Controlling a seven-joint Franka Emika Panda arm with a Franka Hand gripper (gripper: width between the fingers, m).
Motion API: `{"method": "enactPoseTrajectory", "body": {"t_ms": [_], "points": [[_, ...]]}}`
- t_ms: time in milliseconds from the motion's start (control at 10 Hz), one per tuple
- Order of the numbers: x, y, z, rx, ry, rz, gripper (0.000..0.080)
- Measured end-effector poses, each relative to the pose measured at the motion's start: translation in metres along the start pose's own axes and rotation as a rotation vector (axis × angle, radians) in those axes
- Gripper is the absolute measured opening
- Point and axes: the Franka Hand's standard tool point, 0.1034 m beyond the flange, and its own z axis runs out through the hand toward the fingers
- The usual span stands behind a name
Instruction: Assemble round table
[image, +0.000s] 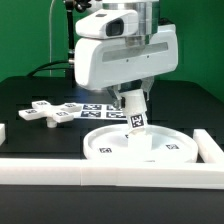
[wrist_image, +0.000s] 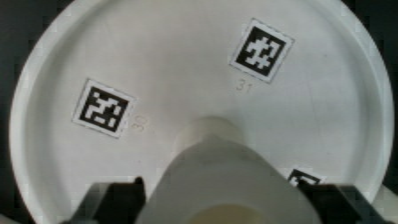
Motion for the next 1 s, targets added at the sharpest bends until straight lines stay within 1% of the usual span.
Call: {"method": "enactPoseTrajectory", "body": {"t_ms": [100, 200, 400, 600, 700, 800, 1000], "points": [[0.000, 0.000, 0.000, 0.000, 0.000, -0.002, 0.0407], [0.001, -0.002, 0.000, 0.003, 0.001, 0.095, 0.0409], [0.004, -0.010, 0.001, 0.007, -0.010, 0.393, 0.0409], [0.007, -0.017, 0.001, 0.021, -0.025, 0.655, 0.0409], [0.010, -0.016, 0.002, 0.024, -0.017, 0.738, 0.0409], [0.014, -0.013, 0.002, 0.022, 0.003, 0.792, 0.0409], [0.016, -0.015, 0.002, 0.026, 0.006, 0.912, 0.0409]]}}
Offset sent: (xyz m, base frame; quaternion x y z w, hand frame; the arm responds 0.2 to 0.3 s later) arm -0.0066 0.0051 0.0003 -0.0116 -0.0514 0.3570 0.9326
